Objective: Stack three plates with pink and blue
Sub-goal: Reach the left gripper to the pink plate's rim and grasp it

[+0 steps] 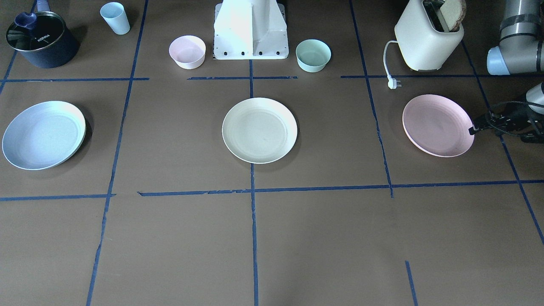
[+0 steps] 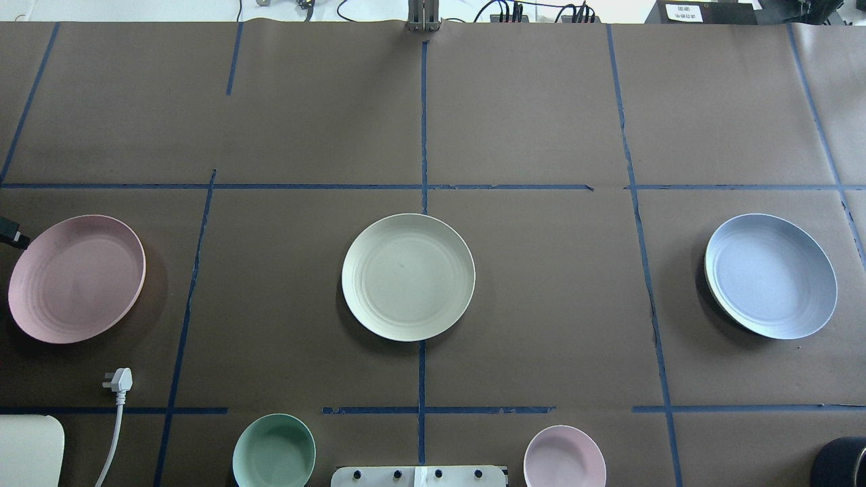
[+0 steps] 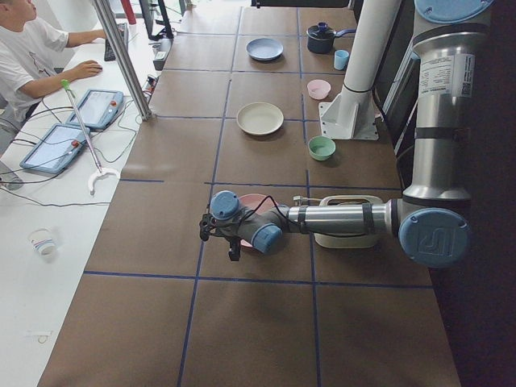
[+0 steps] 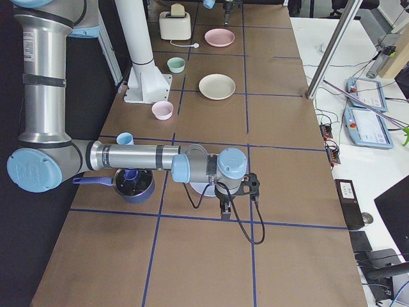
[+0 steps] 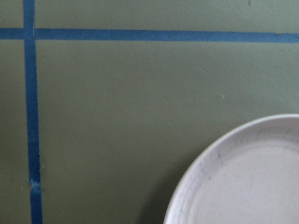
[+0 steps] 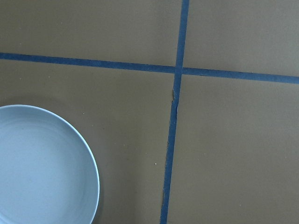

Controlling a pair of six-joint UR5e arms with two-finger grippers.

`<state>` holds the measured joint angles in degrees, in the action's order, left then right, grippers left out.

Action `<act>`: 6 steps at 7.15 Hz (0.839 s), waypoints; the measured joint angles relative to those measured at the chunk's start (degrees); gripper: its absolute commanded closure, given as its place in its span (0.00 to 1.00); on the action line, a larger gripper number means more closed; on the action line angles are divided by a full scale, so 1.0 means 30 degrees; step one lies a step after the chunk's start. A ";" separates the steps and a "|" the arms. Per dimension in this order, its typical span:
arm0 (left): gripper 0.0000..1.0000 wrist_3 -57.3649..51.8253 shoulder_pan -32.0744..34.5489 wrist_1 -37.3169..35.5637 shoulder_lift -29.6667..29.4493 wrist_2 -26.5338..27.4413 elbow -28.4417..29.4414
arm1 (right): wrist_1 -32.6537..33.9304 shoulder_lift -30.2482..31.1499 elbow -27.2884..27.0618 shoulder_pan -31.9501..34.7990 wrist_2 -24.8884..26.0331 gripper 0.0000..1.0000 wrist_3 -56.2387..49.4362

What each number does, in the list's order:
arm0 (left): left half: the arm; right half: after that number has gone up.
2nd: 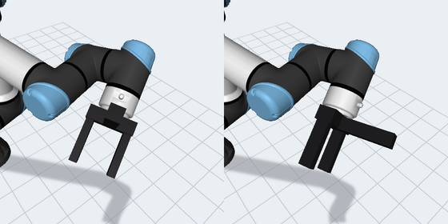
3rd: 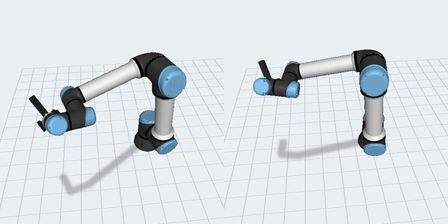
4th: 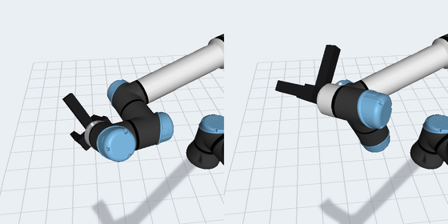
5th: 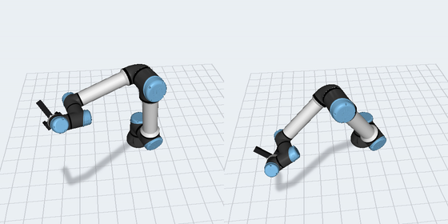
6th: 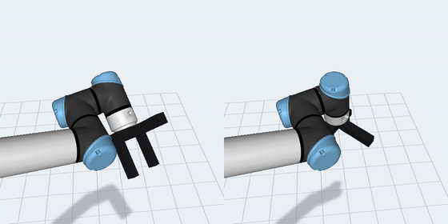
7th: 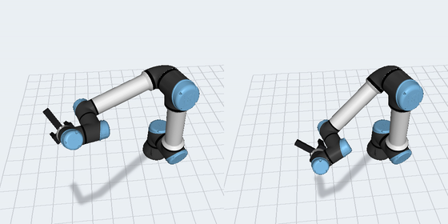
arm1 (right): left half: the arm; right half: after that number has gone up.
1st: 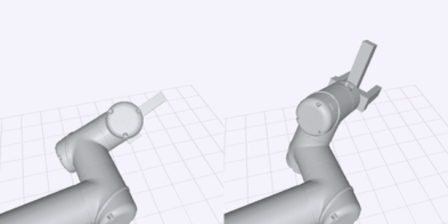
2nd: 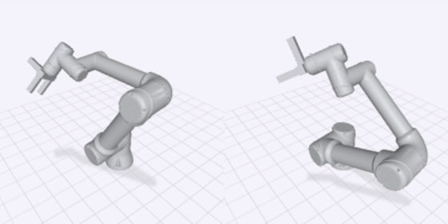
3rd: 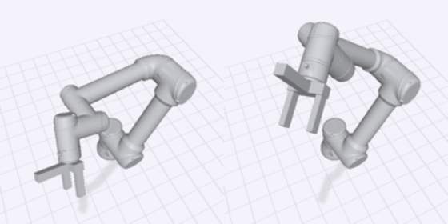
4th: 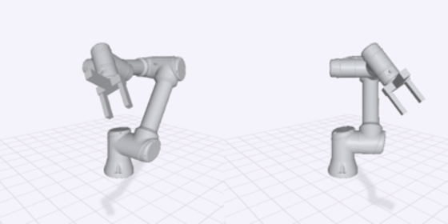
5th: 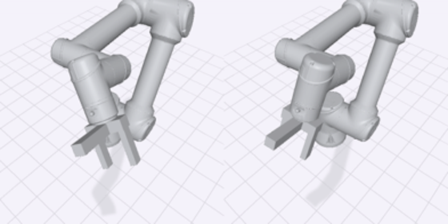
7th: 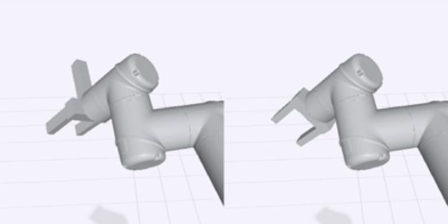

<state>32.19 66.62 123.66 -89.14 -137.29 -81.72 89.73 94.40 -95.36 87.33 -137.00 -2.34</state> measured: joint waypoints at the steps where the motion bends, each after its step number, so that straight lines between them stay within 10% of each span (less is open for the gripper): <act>1: 0.27 0.0016 -0.0173 0.0189 -0.0164 -0.0005 0.0391 | 0.0000 0.0000 0.0042 -0.0118 -0.0063 0.00 0.0004; 4: 0.85 0.0021 -0.0755 0.0840 -0.0228 -0.0080 0.0892 | 0.0001 0.0016 0.0129 -0.0212 -0.0270 0.00 -0.0010; 6: 1.00 0.0028 -0.0945 0.1007 -0.0266 -0.0159 0.0925 | 0.0001 0.0035 0.0145 -0.0242 -0.0284 0.00 -0.0011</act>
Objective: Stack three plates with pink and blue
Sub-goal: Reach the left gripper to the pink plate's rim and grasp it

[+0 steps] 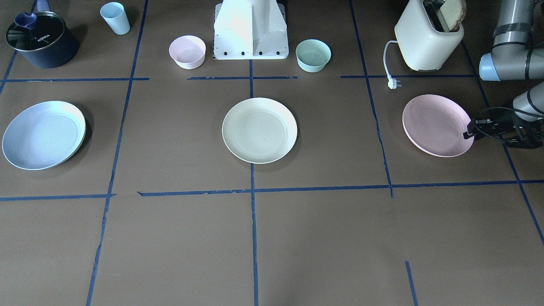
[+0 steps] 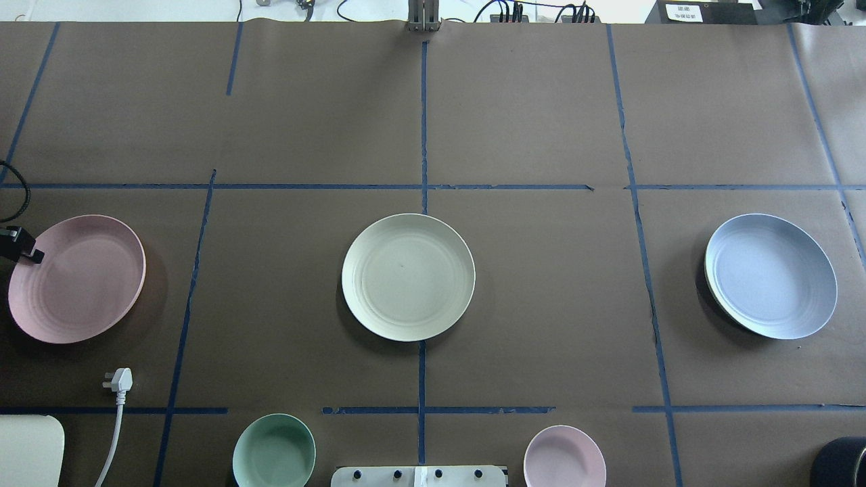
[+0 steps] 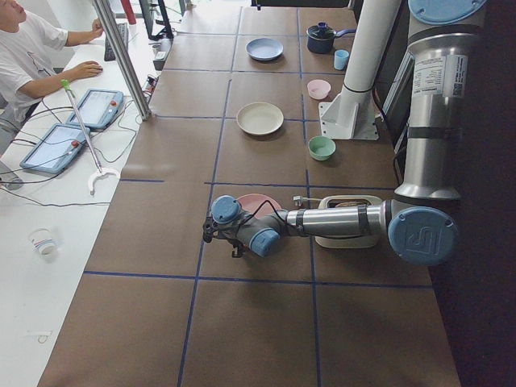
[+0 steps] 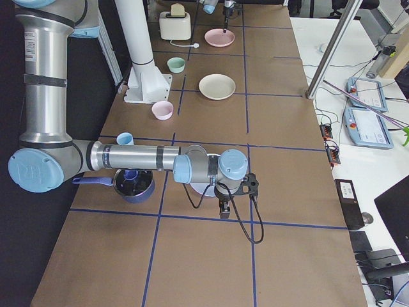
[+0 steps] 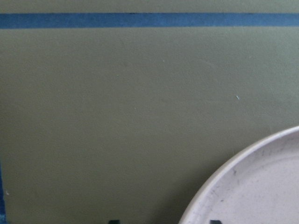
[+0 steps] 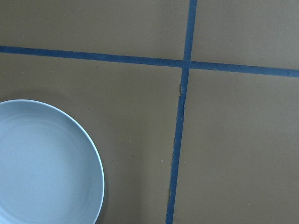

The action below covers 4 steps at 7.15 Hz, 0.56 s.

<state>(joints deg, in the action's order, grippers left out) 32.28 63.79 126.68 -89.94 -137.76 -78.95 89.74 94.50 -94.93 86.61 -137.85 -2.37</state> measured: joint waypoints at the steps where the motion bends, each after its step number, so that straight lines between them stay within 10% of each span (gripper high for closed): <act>1: 1.00 0.0028 -0.0089 0.0307 -0.0076 -0.0022 -0.0039 | -0.0001 -0.0010 0.0059 -0.0017 0.0029 0.00 0.0000; 4: 1.00 0.1803 -0.0343 0.1258 -0.1853 -0.2274 -0.1261 | -0.0006 -0.0111 0.0309 -0.0211 0.0037 0.00 0.0013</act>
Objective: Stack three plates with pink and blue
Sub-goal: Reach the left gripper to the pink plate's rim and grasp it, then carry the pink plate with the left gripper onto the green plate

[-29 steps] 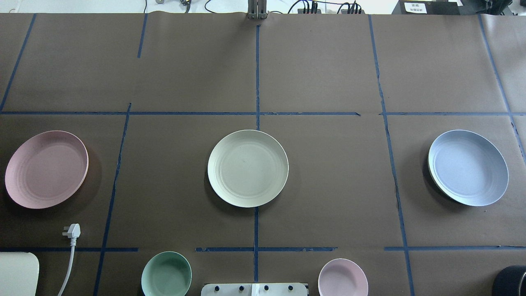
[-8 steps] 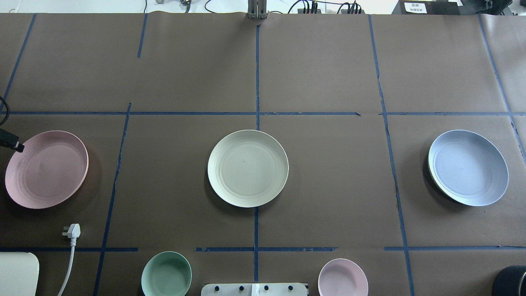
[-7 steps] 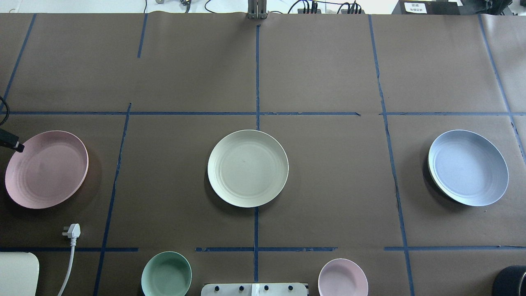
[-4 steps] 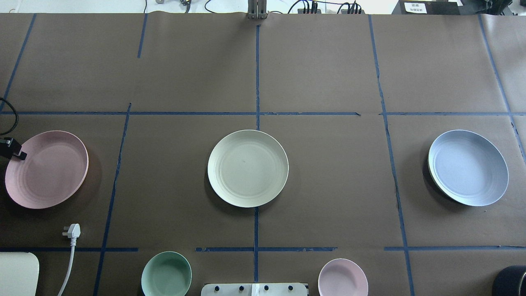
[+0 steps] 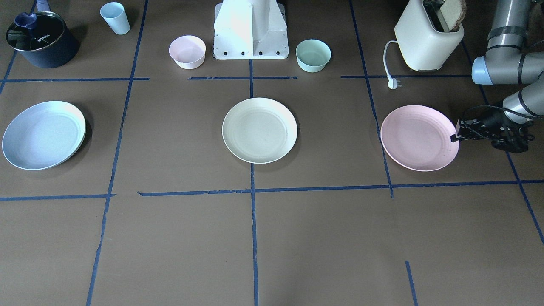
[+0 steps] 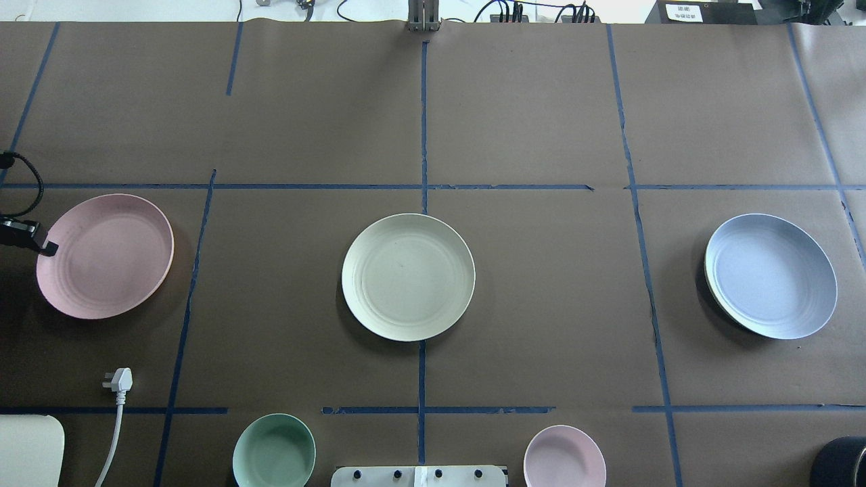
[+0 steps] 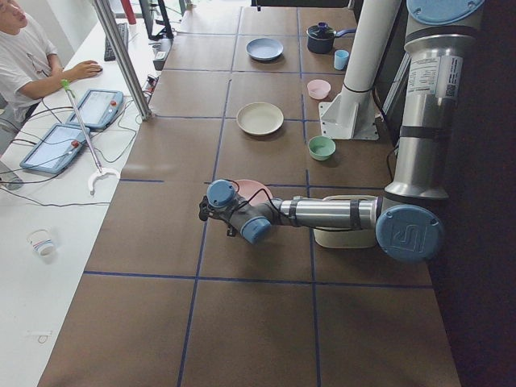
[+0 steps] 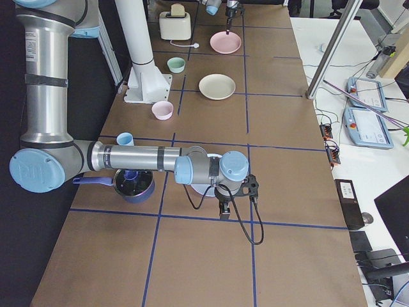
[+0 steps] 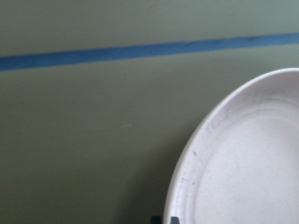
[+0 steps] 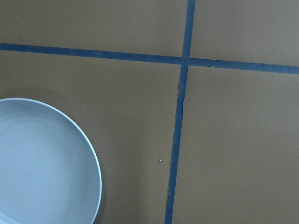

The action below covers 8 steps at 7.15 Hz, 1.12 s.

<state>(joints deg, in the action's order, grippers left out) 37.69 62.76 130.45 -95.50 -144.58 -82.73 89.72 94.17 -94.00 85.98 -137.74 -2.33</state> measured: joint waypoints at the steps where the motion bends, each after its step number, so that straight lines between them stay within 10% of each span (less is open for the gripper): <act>1: 1.00 0.2318 -0.0677 0.0106 -0.1492 -0.0585 -0.0830 | -0.0013 -0.0008 0.0003 -0.0078 -0.0030 0.00 0.0009; 4: 0.99 0.8551 -0.5529 -0.0006 -0.6505 0.1362 -0.1573 | -0.0043 -0.0039 -0.0054 -0.0131 -0.0512 0.00 0.0003; 5: 0.85 0.9521 -0.6926 -0.0053 -0.7404 0.2598 -0.1557 | -0.0042 -0.0041 -0.0063 -0.0141 -0.0592 0.00 0.0009; 6: 0.11 0.9893 -0.7761 -0.0063 -0.7812 0.3216 -0.1560 | -0.0033 -0.0042 -0.0070 -0.0147 -0.0730 0.00 0.0008; 8: 0.00 1.0130 -0.8275 -0.0053 -0.7880 0.3656 -0.1733 | -0.0029 -0.0042 -0.0073 -0.0237 -0.1149 0.00 0.0003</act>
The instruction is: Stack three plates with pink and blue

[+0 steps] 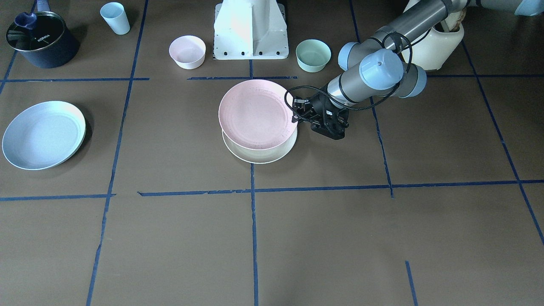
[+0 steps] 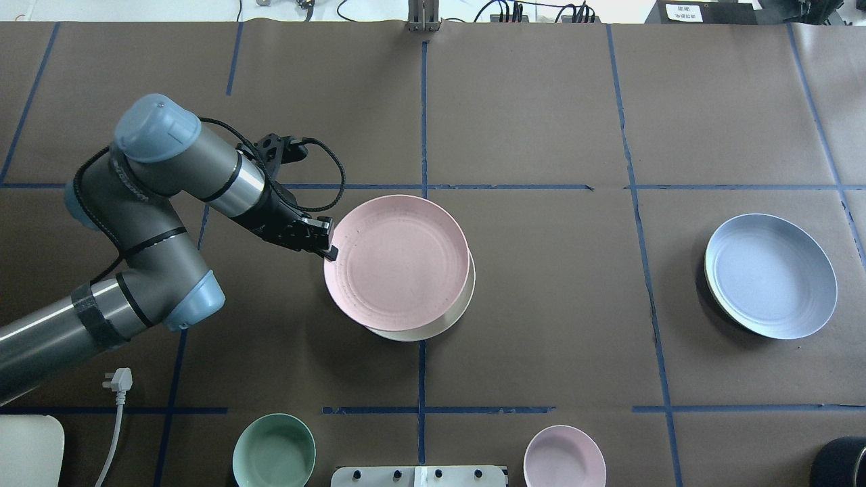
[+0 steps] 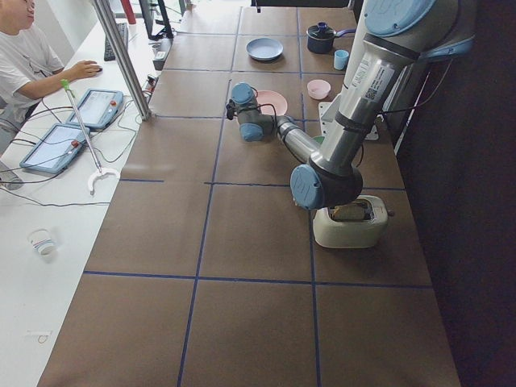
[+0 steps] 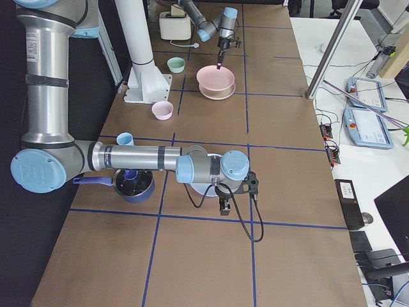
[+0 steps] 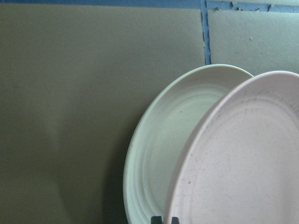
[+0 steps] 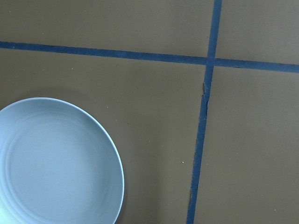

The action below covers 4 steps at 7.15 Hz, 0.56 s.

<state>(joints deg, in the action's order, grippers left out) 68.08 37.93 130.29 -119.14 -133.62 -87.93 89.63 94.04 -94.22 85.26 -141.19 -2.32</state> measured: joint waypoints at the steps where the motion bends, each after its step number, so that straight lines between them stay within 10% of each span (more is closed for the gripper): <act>1: 0.00 0.0037 0.0202 0.0000 0.0115 0.0154 -0.0148 | -0.0193 0.0000 0.0012 -0.0148 -0.0153 0.00 0.0005; 4: 0.00 0.0081 0.2322 0.0060 0.1517 0.0068 -0.1503 | -0.5056 0.1117 0.0147 -0.2066 0.0088 0.00 0.4413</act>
<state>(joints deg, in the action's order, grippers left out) 68.32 44.90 130.47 -114.59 -133.41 -92.44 74.46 97.39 -93.78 79.07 -140.92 10.91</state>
